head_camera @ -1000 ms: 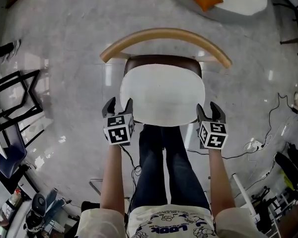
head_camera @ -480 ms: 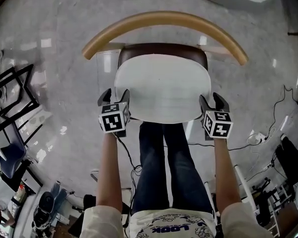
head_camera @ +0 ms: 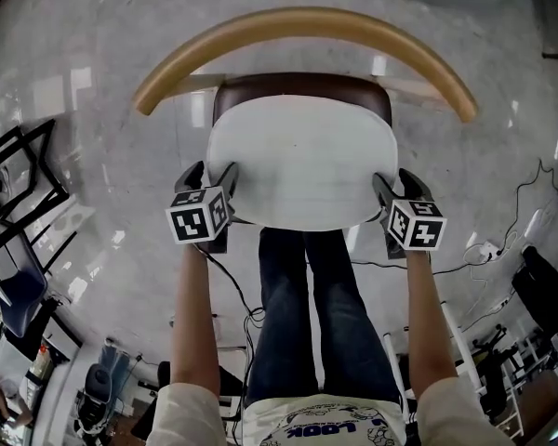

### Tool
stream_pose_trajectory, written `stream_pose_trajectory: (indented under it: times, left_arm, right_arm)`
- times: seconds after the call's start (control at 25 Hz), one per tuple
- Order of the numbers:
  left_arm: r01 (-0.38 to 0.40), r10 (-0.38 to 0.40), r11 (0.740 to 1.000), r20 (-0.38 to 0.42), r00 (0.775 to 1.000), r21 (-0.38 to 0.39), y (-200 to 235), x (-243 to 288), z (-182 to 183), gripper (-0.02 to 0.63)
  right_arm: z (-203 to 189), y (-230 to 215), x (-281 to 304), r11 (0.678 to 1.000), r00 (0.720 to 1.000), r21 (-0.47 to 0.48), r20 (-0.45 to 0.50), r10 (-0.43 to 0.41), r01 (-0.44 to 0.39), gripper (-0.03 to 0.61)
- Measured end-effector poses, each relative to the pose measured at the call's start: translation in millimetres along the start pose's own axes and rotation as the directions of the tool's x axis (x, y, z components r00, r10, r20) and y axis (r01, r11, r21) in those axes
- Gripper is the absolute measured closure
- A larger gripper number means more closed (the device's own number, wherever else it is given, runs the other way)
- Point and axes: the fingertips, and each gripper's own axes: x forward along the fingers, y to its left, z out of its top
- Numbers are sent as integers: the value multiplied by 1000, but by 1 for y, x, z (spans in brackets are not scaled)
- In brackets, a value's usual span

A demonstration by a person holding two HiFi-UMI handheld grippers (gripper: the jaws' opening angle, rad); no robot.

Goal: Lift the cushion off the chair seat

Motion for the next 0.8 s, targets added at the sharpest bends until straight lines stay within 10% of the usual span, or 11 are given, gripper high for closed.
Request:
stream_pose_trajectory:
  times: [0.44,0.8]
  left_arm:
    - [103,-103,991,1,995,-81,-3,4,-6,335]
    - [-42,39,998,55,998,36,-11,-11,-3,417]
  right_arm:
    - [-8,-1,3,981,996,173,1,85,-84,310]
    - [-5,11,-11,995,998,74,4,-68,68,402]
